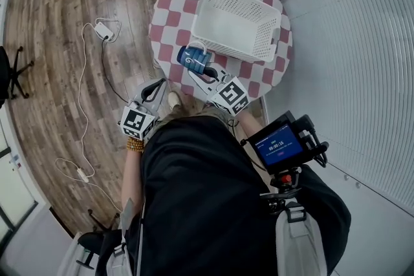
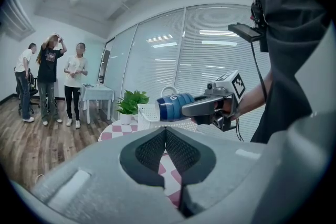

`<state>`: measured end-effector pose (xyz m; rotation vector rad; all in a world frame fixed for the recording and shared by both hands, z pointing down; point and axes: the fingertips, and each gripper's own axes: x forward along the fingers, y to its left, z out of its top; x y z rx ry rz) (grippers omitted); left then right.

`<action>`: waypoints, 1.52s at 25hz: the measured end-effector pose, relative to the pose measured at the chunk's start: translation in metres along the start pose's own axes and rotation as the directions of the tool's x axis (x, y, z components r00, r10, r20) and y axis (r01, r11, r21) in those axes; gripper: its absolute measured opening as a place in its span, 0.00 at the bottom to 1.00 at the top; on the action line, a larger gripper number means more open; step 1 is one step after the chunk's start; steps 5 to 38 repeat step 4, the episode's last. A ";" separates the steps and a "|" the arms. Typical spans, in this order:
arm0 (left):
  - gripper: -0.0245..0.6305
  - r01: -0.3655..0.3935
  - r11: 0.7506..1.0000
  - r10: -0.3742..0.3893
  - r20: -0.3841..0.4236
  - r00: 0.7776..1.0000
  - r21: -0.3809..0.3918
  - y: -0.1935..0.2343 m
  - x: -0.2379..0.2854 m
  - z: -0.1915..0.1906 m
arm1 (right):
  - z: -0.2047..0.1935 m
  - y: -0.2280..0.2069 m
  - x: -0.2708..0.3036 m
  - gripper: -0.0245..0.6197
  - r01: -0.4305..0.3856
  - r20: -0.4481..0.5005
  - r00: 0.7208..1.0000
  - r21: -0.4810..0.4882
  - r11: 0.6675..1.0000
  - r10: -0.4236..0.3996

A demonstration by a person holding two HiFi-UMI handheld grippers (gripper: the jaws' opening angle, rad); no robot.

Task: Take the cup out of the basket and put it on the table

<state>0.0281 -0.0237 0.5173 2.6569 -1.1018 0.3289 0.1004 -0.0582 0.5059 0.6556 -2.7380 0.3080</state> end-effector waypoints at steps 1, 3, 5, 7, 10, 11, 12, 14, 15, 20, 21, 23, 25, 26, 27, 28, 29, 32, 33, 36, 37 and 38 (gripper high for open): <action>0.04 0.007 1.000 -0.007 -0.007 1.000 -0.006 -0.005 -0.002 -0.004 | -0.004 0.003 -0.003 0.09 0.005 -0.004 1.000 0.012 1.000 -0.005; 0.04 0.023 1.000 -0.023 -0.023 0.999 -0.019 -0.014 -0.008 -0.011 | -0.011 0.010 -0.010 0.09 0.016 -0.012 1.000 0.036 0.999 -0.016; 0.04 0.030 0.999 -0.031 -0.030 0.999 -0.025 -0.019 -0.011 -0.014 | -0.015 0.014 -0.013 0.09 0.022 -0.016 1.000 0.047 0.999 -0.022; 0.04 0.030 0.999 -0.031 -0.030 0.999 -0.025 -0.019 -0.011 -0.014 | -0.015 0.014 -0.013 0.09 0.022 -0.016 1.000 0.047 0.999 -0.022; 0.04 0.030 0.999 -0.031 -0.030 0.999 -0.025 -0.019 -0.011 -0.014 | -0.015 0.014 -0.013 0.09 0.022 -0.016 1.000 0.047 0.999 -0.022; 0.04 0.030 0.999 -0.031 -0.030 0.999 -0.025 -0.019 -0.011 -0.014 | -0.015 0.014 -0.013 0.09 0.022 -0.016 1.000 0.047 0.999 -0.022; 0.04 0.030 0.999 -0.031 -0.030 0.999 -0.025 -0.019 -0.011 -0.014 | -0.015 0.014 -0.013 0.09 0.022 -0.016 1.000 0.047 0.999 -0.022; 0.04 0.030 0.999 -0.031 -0.030 0.999 -0.025 -0.019 -0.011 -0.014 | -0.015 0.014 -0.013 0.09 0.022 -0.016 1.000 0.047 0.999 -0.022; 0.04 0.030 0.999 -0.031 -0.030 0.999 -0.025 -0.019 -0.011 -0.014 | -0.015 0.014 -0.013 0.09 0.022 -0.016 1.000 0.047 0.999 -0.022; 0.04 0.030 0.999 -0.031 -0.030 0.999 -0.025 -0.019 -0.011 -0.014 | -0.015 0.014 -0.013 0.09 0.022 -0.016 1.000 0.047 0.999 -0.022; 0.04 0.030 0.999 -0.031 -0.030 0.999 -0.025 -0.019 -0.011 -0.014 | -0.015 0.014 -0.013 0.09 0.022 -0.016 1.000 0.047 0.999 -0.022; 0.04 0.030 0.999 -0.031 -0.030 0.999 -0.025 -0.019 -0.011 -0.014 | -0.015 0.014 -0.013 0.09 0.022 -0.016 1.000 0.047 0.999 -0.022; 0.04 0.030 0.999 -0.031 -0.030 0.999 -0.025 -0.019 -0.011 -0.014 | -0.015 0.014 -0.013 0.09 0.022 -0.016 1.000 0.047 0.999 -0.022; 0.04 0.030 0.999 -0.031 -0.030 0.999 -0.025 -0.019 -0.011 -0.014 | -0.015 0.014 -0.013 0.09 0.022 -0.016 1.000 0.047 0.999 -0.022; 0.04 0.030 0.999 -0.031 -0.030 0.999 -0.025 -0.019 -0.011 -0.014 | -0.015 0.014 -0.013 0.09 0.022 -0.016 1.000 0.047 0.999 -0.022; 0.04 0.030 0.999 -0.031 -0.030 0.999 -0.025 -0.019 -0.011 -0.014 | -0.015 0.014 -0.013 0.09 0.022 -0.016 1.000 0.047 0.999 -0.022; 0.04 0.030 0.999 -0.031 -0.030 0.999 -0.025 -0.019 -0.011 -0.014 | -0.015 0.014 -0.013 0.09 0.022 -0.016 1.000 0.047 0.999 -0.022; 0.04 0.030 0.999 -0.031 -0.030 0.999 -0.025 -0.019 -0.011 -0.014 | -0.015 0.014 -0.013 0.09 0.022 -0.016 1.000 0.047 0.999 -0.022; 0.04 0.030 0.999 -0.031 -0.030 0.999 -0.025 -0.019 -0.011 -0.014 | -0.015 0.014 -0.013 0.09 0.022 -0.016 1.000 0.047 0.999 -0.022; 0.04 0.030 0.999 -0.031 -0.030 0.999 -0.025 -0.019 -0.011 -0.014 | -0.015 0.014 -0.013 0.09 0.022 -0.016 1.000 0.047 0.999 -0.022; 0.04 0.030 0.999 -0.031 -0.030 0.999 -0.025 -0.019 -0.011 -0.014 | -0.015 0.014 -0.013 0.09 0.022 -0.016 1.000 0.047 0.999 -0.022; 0.04 0.030 0.999 -0.031 -0.030 0.999 -0.025 -0.019 -0.011 -0.014 | -0.015 0.014 -0.013 0.09 0.022 -0.016 1.000 0.047 0.999 -0.022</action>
